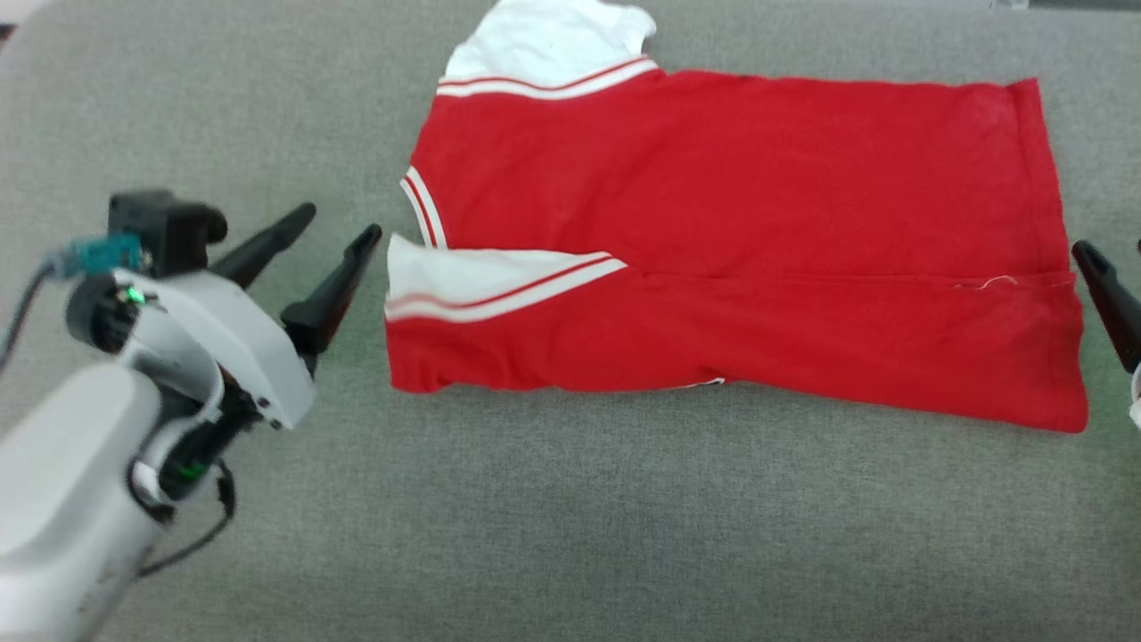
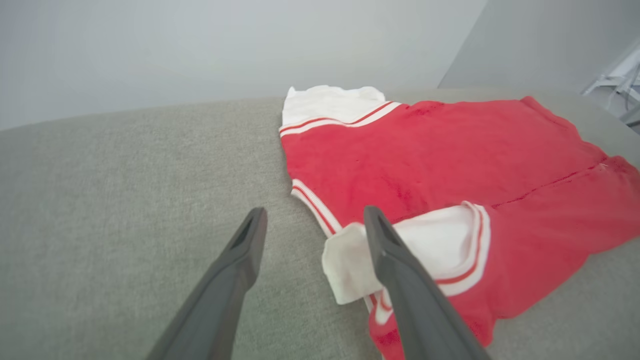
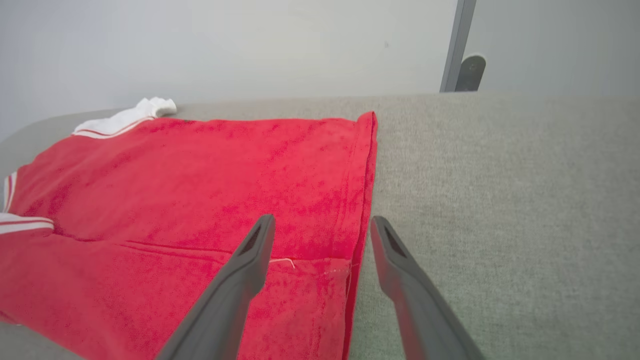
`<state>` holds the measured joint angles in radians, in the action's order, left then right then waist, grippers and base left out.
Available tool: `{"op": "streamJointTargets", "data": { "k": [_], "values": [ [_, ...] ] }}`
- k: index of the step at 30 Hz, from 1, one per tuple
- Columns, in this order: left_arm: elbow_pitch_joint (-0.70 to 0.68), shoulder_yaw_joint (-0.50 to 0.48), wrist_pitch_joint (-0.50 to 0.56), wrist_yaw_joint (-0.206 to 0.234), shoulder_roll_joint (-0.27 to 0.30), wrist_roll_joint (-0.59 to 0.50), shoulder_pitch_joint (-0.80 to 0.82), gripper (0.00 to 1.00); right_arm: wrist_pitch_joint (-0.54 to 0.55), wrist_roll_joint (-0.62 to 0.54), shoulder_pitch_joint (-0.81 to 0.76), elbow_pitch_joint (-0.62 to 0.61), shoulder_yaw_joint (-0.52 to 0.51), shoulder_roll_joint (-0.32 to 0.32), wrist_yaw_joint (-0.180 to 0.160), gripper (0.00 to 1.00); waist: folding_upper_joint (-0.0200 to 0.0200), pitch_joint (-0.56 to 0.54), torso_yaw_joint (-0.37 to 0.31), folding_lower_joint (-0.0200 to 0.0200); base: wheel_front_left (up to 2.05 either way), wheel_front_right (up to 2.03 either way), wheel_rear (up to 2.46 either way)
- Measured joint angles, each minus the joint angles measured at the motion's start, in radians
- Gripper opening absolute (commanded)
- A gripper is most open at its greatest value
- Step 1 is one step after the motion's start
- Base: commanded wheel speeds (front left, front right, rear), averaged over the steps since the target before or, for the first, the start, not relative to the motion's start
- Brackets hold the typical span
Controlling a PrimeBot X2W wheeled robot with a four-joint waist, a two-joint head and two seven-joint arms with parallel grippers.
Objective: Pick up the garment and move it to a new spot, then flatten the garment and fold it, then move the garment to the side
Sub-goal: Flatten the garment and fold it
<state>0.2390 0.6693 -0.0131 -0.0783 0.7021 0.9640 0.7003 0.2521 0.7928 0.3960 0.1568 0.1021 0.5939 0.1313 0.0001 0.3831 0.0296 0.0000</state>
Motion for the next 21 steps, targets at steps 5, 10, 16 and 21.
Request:
{"op": "streamJointTargets", "data": {
  "k": [5,10,16,21],
  "values": [
    [-0.096,0.039,0.263,0.046,0.094,0.002,0.067,1.0,-0.036,-0.03,-0.017,-0.037,-0.048,-0.025,0.0,1.0,0.0,-0.044,0.002,0.0,0.0,0.0,0.0],
    [-0.156,0.096,0.556,0.079,0.123,0.083,0.115,1.0,-0.026,-0.054,-0.031,-0.076,-0.068,-0.041,0.0,1.0,0.0,-0.069,-0.001,0.0,0.0,0.0,0.0],
    [-0.153,0.145,0.819,0.136,0.104,0.196,0.143,1.0,-0.003,-0.061,-0.041,-0.112,-0.081,-0.057,0.0,1.0,0.0,-0.058,-0.012,0.0,0.0,0.0,0.0],
    [-0.105,0.177,0.876,0.172,0.056,0.195,0.17,1.0,0.012,-0.063,-0.038,-0.13,-0.082,-0.068,0.0,1.0,0.0,-0.032,-0.027,0.0001,0.0,0.0,0.0]
  ]
}}
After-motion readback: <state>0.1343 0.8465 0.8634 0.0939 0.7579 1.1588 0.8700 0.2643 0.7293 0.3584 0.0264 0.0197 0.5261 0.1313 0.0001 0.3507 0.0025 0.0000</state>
